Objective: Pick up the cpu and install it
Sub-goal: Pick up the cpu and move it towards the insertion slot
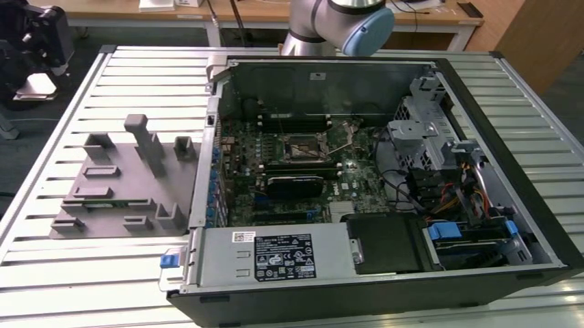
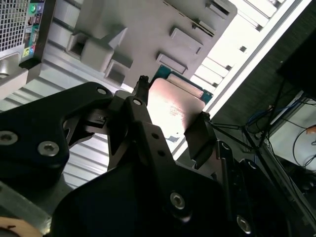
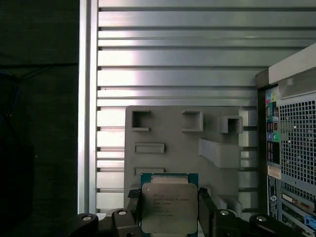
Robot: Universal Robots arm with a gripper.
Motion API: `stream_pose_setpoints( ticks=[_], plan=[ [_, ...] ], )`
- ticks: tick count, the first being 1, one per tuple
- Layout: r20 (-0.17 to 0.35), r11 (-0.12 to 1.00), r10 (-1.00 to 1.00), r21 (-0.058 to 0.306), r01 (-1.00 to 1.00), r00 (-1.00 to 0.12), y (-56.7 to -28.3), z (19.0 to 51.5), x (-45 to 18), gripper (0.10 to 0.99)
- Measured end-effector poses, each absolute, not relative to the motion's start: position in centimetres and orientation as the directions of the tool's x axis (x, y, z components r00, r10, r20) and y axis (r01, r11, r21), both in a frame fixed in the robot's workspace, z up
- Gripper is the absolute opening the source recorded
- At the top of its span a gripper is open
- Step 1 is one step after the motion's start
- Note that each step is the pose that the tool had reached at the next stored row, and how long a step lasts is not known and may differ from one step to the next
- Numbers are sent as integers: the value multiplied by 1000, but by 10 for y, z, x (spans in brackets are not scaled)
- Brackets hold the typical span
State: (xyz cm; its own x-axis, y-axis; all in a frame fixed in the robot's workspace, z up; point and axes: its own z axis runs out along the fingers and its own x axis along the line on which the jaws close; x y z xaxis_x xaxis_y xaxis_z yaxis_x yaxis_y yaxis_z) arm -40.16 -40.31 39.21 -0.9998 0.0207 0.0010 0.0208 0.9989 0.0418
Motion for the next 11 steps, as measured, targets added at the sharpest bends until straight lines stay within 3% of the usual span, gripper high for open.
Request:
stream_pose_setpoints(
  ticks=[11],
  plan=[
    [1, 999, 21, 42, 21, -1000, -403, 392, -362, 545]
  ],
)
